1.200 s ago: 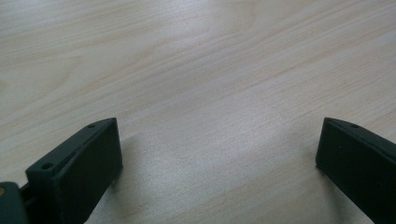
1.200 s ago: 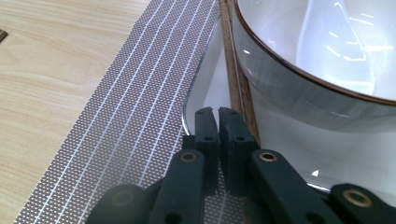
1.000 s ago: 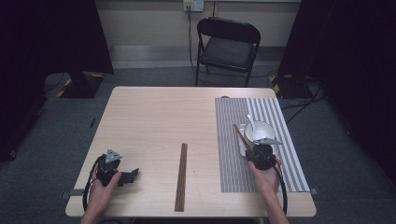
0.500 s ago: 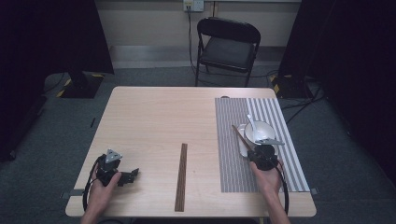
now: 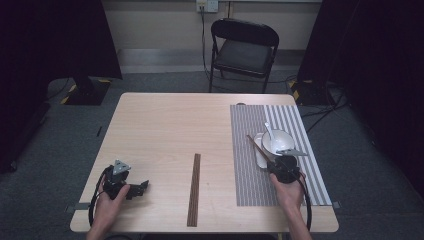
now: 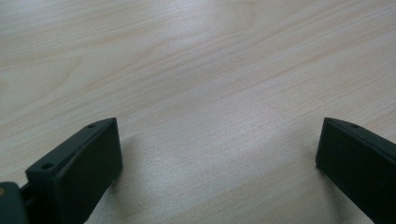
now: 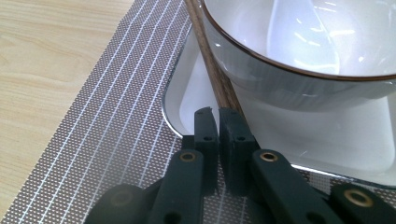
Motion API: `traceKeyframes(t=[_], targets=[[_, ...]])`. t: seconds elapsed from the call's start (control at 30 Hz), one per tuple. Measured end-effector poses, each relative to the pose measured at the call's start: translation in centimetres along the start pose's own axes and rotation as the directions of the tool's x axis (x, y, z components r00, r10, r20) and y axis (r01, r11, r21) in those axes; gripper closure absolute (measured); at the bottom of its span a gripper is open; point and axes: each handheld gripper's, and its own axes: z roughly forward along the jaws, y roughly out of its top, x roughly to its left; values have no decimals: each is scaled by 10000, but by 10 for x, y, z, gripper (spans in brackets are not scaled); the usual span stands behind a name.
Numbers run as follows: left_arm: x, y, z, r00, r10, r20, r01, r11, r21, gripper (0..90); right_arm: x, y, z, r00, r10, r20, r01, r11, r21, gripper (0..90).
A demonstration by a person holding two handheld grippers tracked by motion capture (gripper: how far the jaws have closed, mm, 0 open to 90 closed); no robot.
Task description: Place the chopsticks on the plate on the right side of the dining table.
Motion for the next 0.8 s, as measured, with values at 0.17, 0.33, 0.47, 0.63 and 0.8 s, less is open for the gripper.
traceKeyframes(t=[0.17, 0.33, 0.47, 0.63, 0.8], targets=[[0, 0, 0, 10000, 11, 0, -11, 10000, 1, 0, -3, -2, -2, 9999, 129, 39, -129, 9999, -20, 862], [0, 0, 0, 10000, 13, 3, -13, 10000, 3, 0, -6, -4, -3, 9998, 188, 87, -187, 9998, -18, 861], [0, 0, 0, 10000, 12, 1, -12, 10000, 4, 0, -8, -5, -4, 9996, 253, 129, -253, 9997, 1, 860], [0, 0, 0, 10000, 16, 0, -16, 10000, 6, 0, -10, -5, -5, 9993, 265, 253, -266, 9996, 15, 855], [0, 0, 0, 10000, 12, -1, -12, 10000, 4, 0, -13, -6, -6, 9992, 301, 279, -302, 9995, 28, 854]])
